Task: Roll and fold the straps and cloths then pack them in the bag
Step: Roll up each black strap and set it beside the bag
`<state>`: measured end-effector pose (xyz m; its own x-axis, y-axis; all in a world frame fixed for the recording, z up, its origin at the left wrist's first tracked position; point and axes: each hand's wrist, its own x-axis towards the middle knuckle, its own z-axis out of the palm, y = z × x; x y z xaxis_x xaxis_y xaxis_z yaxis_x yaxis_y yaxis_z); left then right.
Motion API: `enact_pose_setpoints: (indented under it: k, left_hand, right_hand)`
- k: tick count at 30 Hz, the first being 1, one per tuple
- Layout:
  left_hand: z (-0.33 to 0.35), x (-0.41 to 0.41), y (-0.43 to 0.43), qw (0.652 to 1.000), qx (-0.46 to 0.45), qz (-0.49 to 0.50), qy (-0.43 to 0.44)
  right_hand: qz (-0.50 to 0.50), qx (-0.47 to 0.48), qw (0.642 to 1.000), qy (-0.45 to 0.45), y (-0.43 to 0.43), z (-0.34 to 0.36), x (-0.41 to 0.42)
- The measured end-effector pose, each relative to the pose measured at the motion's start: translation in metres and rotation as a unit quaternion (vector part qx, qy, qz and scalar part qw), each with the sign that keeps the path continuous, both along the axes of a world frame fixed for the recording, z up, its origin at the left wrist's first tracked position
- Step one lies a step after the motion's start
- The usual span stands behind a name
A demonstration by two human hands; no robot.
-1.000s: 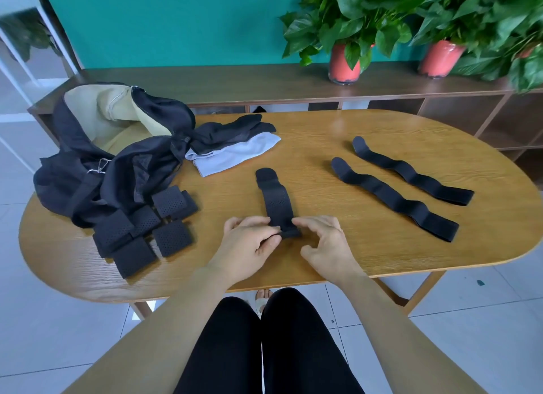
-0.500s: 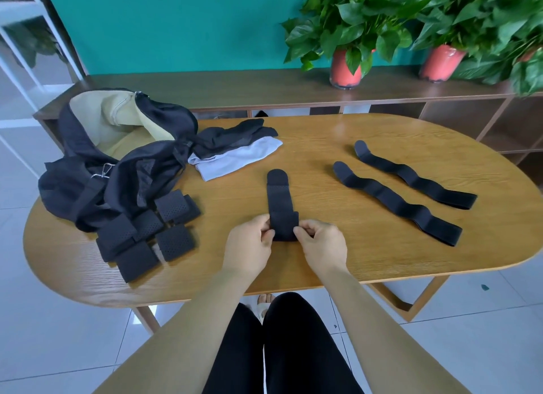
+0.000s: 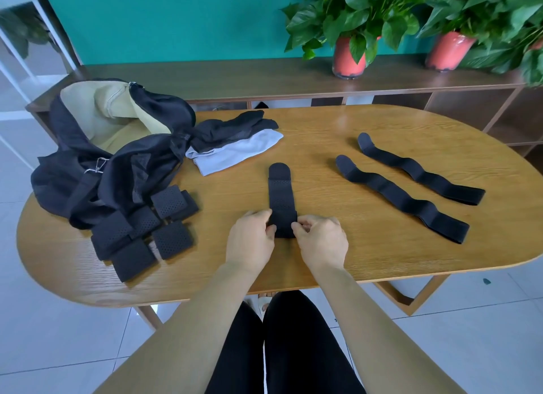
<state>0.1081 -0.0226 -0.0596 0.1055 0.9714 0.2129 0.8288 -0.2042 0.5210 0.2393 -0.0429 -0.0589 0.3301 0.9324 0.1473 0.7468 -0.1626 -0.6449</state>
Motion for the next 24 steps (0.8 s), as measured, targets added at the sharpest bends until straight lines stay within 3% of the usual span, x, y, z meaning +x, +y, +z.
enact_pose_setpoints:
  k: [4,10,16,20,24]
  left_hand:
    - [-0.005,-0.001,0.002,0.999,-0.004,-0.035,0.001]
    - [0.004,-0.008,0.005,0.981,-0.060,-0.118,0.143]
    - [0.014,-0.028,0.002,0.961,-0.044,-0.186,0.202]
    - [0.018,-0.038,-0.011,0.962,-0.058,-0.207,0.167]
    - [0.020,-0.040,-0.019,0.977,-0.088,-0.182,0.067]
  right_hand:
    - [-0.008,0.010,1.000,-0.005,0.002,-0.002,0.000]
    - [0.000,-0.008,1.000,-0.006,0.005,-0.005,0.002]
    - [0.083,0.006,0.994,0.075,-0.012,-0.004,0.020]
    - [0.178,0.014,0.981,0.079,-0.026,-0.004,0.028]
    - [0.145,-0.008,0.981,0.132,-0.027,-0.005,0.018]
